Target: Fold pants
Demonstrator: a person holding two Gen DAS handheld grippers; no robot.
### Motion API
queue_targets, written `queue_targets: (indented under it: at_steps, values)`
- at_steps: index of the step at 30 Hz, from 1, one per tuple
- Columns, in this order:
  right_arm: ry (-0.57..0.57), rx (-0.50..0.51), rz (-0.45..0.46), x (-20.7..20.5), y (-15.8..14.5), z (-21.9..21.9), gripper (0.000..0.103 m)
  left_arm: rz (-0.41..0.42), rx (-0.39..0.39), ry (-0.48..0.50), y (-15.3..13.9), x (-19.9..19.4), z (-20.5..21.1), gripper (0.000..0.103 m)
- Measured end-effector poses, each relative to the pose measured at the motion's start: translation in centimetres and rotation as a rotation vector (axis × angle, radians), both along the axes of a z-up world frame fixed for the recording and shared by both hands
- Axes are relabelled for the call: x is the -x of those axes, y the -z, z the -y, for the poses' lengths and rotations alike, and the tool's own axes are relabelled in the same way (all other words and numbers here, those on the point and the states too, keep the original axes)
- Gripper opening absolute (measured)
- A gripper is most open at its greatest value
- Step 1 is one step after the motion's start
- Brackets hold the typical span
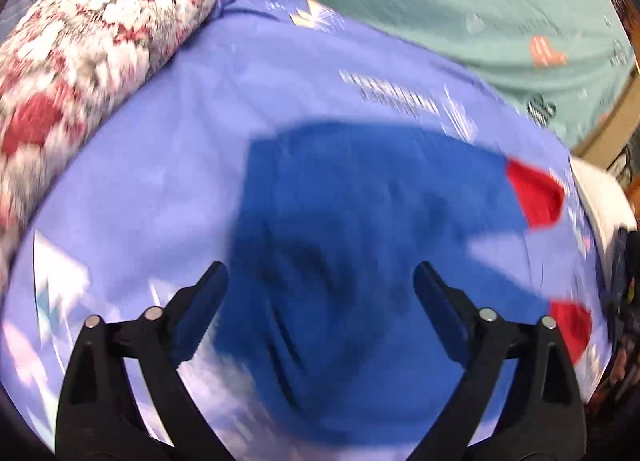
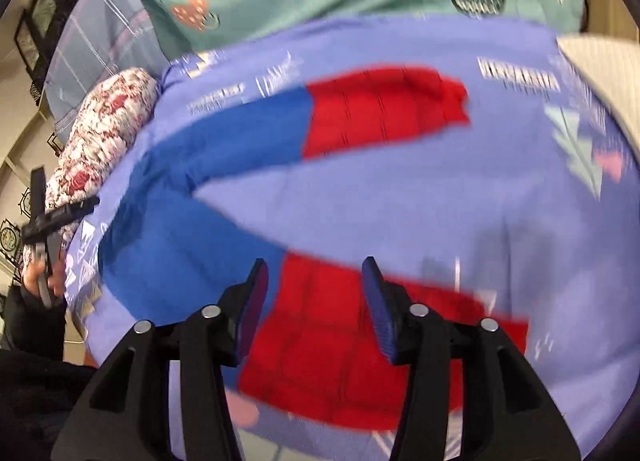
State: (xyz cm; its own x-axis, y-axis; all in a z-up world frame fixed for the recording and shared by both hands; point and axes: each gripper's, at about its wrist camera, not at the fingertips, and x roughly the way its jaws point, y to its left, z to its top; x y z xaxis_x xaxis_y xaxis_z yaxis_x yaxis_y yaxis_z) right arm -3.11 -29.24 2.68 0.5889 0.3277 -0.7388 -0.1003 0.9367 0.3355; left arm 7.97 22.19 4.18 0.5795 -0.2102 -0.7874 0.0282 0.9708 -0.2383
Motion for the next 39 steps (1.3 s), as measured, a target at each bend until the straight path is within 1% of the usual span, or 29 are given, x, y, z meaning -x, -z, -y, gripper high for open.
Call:
queue_targets:
  at_steps: [2, 4, 5, 6, 7, 10, 12, 13, 14, 16, 19, 21, 24, 25, 26, 27, 28, 29, 30, 32, 34, 36, 37, 39]
  values:
    - [0.000, -0.005, -0.006, -1.4, 0.3, -0.2, 0.050, -0.040, 0.029, -0.029, 0.7, -4.3, -1.9, 0.096]
    - [-0.007, -0.017, -0.022, -2.3, 0.7, -1.1, 0.050, -0.085, 0.093, -0.030, 2.4, -8.4, -3.5, 0.095]
    - [-0.014, -0.015, -0.040, -2.9, 1.3, -1.6, 0.050, -0.100, 0.108, -0.021, 3.0, -9.9, -3.7, 0.095]
    - [-0.019, -0.012, -0.051, -3.0, 1.3, -1.9, 0.050, -0.114, 0.109, -0.008, 3.6, -11.4, -3.6, 0.095]
    - [-0.021, -0.011, -0.061, -3.2, 1.5, -2.0, 0.050, -0.129, 0.093, 0.015, 4.3, -13.2, -2.9, 0.094]
    - [-0.012, -0.004, -0.080, -3.6, 1.8, -2.3, 0.050, -0.173, 0.043, 0.088, 6.1, -16.2, -1.4, 0.093]
    - [0.005, 0.003, -0.083, -3.7, 1.8, -1.9, 0.050, -0.172, 0.009, 0.113, 6.5, -16.9, -0.7, 0.086]
    - [0.013, 0.007, -0.082, -3.8, 1.7, -1.8, 0.050, -0.159, -0.018, 0.139, 6.2, -17.0, -0.3, 0.060]
    - [0.018, 0.010, -0.080, -3.9, 1.6, -1.6, 0.050, -0.155, -0.031, 0.152, 6.0, -16.7, 0.0, 0.043]
    - [0.017, 0.010, -0.078, -4.3, 1.6, -1.6, 0.050, -0.131, -0.006, 0.163, 4.8, -15.8, -0.1, 0.040]
    - [-0.003, 0.008, -0.078, -5.2, 1.5, -2.0, 0.050, -0.052, -0.015, 0.225, 2.3, -13.3, 0.6, 0.039]
    - [-0.026, -0.007, -0.076, -6.2, 1.3, -2.7, 0.050, 0.021, -0.021, 0.284, -0.1, -10.4, 1.2, 0.039]
    - [-0.076, -0.047, -0.062, -8.3, 0.9, -4.3, 0.050, 0.108, -0.026, 0.360, -2.7, -5.9, 2.6, 0.039]
    - [-0.088, -0.070, -0.059, -8.9, 0.8, -4.8, 0.050, 0.124, -0.028, 0.380, -3.2, -4.7, 2.9, 0.039]
    - [-0.099, -0.101, -0.059, -9.7, 0.8, -5.2, 0.053, 0.139, -0.033, 0.397, -3.5, -3.2, 3.1, 0.039]
    - [-0.108, -0.150, -0.059, -10.7, 0.9, -5.7, 0.055, 0.145, -0.035, 0.411, -3.6, -2.0, 3.4, 0.038]
    - [-0.112, -0.188, -0.056, -11.5, 0.9, -6.1, 0.059, 0.147, -0.033, 0.426, -3.7, -0.8, 3.7, 0.039]
    - [-0.114, -0.243, -0.055, -12.6, 1.0, -6.5, 0.065, 0.149, -0.038, 0.442, -3.6, 0.6, 4.1, 0.038]
    - [-0.112, -0.279, -0.062, -13.4, 1.1, -6.8, 0.068, 0.151, -0.045, 0.446, -3.3, 1.5, 4.6, 0.038]
    - [-0.112, -0.383, -0.083, -15.3, 1.6, -7.6, 0.078, 0.147, -0.044, 0.452, -2.8, 2.8, 4.8, 0.038]
    - [-0.119, -0.466, -0.127, -17.4, 2.4, -8.9, 0.081, 0.130, -0.033, 0.455, -2.1, 3.9, 4.8, 0.037]
    - [-0.129, -0.495, -0.171, -19.0, 3.2, -10.6, 0.082, 0.117, -0.038, 0.456, -1.3, 4.9, 4.7, 0.036]
    - [-0.132, -0.485, -0.186, -19.6, 3.3, -11.4, 0.081, 0.111, -0.043, 0.459, -1.0, 5.1, 4.8, 0.036]
    - [-0.138, -0.411, -0.206, -20.4, 3.2, -13.3, 0.081, 0.099, -0.051, 0.458, -0.5, 5.5, 4.7, 0.036]
